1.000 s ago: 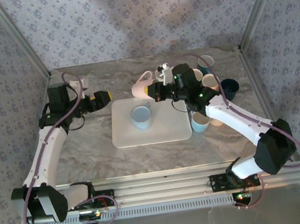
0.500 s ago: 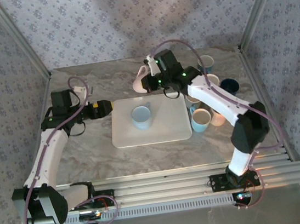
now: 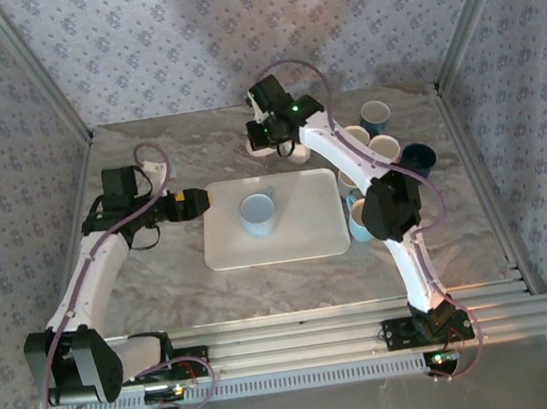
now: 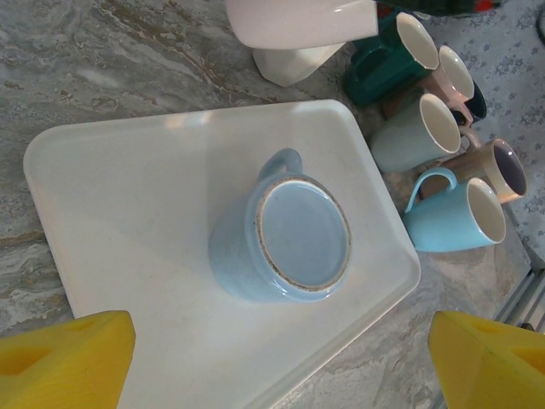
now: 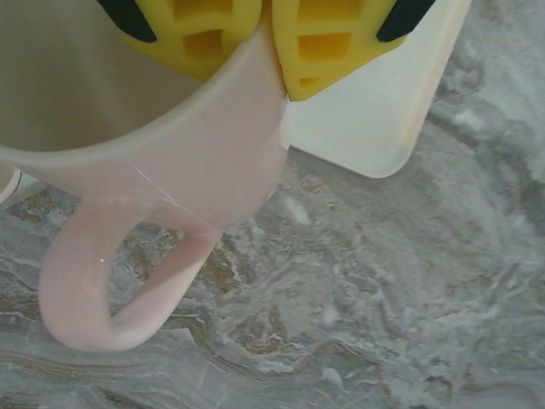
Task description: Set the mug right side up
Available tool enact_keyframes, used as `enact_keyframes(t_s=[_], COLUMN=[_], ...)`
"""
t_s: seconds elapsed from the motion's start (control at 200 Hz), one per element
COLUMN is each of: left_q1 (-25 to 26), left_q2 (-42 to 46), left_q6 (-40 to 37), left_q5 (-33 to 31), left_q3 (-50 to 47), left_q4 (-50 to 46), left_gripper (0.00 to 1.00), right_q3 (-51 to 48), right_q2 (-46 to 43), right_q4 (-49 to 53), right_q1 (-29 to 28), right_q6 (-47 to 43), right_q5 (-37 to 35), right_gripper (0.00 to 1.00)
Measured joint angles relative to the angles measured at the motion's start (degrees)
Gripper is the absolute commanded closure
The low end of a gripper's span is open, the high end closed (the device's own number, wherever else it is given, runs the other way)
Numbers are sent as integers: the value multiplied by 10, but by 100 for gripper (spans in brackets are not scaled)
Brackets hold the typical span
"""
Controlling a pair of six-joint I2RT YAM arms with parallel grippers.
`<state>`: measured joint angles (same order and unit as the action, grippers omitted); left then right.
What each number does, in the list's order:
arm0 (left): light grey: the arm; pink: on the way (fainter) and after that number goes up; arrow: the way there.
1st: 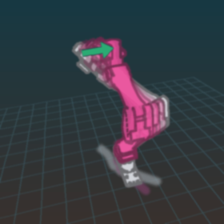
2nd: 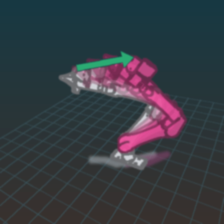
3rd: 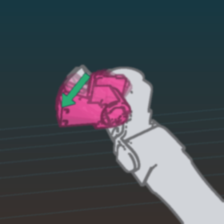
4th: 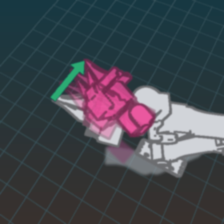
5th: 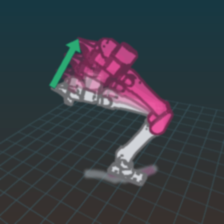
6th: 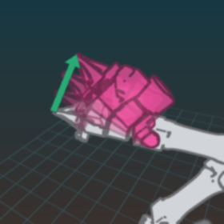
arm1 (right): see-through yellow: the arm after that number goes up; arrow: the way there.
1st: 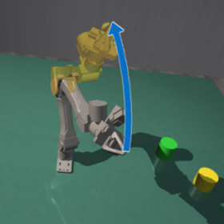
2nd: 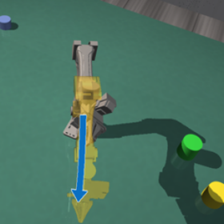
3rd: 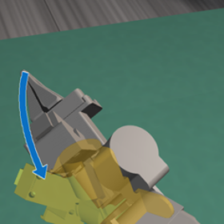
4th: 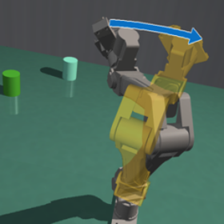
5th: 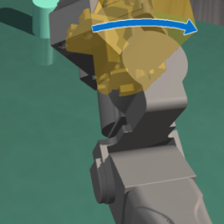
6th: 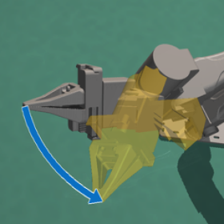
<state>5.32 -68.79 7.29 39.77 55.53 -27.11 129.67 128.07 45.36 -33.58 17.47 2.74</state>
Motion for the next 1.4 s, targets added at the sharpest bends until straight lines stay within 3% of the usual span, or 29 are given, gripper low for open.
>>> enact_keyframes(t_s=[0.265, 1.044, 1.199, 1.399], left_q1=[4, 5, 5, 5], left_q2=[0, -34, -34, -39], left_q6=[-11, -21, -21, -21], left_q5=[-2, -2, -2, -2], left_q3=[0, 0, 0, 0], left_q4=[-13, -21, -21, -23], left_gripper=[7, 0, 0, 0], right_q3=[86, 135, 143, 143], right_q2=[77, 150, 154, 155], right_q4=[45, 94, 105, 116], right_q1=[3, 6, 6, 6], right_q6=[-10, -36, -36, -36], right_q5=[-36, -43, -43, -43], right_gripper=[100, 100, 90, 85])
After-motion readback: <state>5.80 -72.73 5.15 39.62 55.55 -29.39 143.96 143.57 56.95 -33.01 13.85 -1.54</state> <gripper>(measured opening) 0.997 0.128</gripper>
